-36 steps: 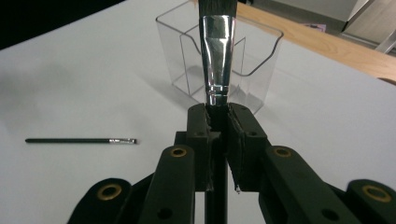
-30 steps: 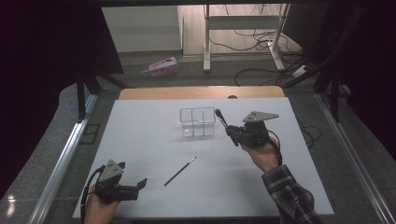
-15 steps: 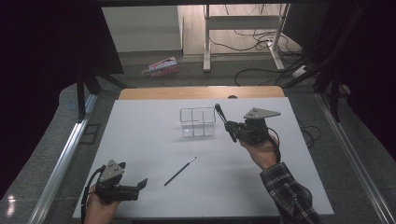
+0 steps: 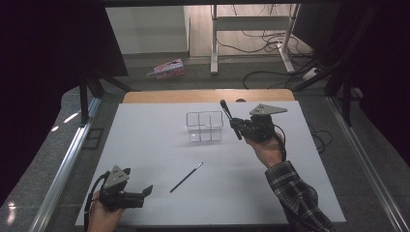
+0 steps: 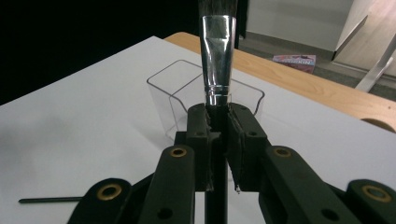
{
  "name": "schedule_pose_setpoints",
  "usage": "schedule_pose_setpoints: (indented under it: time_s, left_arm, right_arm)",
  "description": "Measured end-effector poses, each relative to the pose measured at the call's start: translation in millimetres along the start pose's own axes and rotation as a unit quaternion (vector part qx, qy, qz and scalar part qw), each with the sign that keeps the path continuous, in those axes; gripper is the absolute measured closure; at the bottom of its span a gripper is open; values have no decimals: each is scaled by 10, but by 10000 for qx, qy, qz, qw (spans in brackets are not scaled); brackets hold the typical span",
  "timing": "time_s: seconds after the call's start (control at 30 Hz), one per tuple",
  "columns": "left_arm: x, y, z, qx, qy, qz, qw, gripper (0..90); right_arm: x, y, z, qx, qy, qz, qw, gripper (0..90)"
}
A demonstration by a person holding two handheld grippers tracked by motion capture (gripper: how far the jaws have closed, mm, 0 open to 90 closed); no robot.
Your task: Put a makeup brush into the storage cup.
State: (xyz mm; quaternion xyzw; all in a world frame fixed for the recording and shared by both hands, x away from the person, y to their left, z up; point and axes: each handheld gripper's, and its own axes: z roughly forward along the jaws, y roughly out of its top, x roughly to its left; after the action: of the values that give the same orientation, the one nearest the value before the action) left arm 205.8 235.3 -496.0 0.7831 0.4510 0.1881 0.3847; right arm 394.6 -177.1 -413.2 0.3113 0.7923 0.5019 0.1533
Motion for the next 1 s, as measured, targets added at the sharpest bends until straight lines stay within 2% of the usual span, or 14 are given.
schedule_pose_setpoints:
  time_s: [0.53,1.0]
  left_arm:
    - [2,0,-1,-13,-3,-5,10000,13]
    - [4,-1,-3,-27,-5,-5,10000,13]
  right_arm:
    - [-82,50,176,-62,-90,147,9998,786]
    - [-19,135,335,-115,-42,53,9999,786]
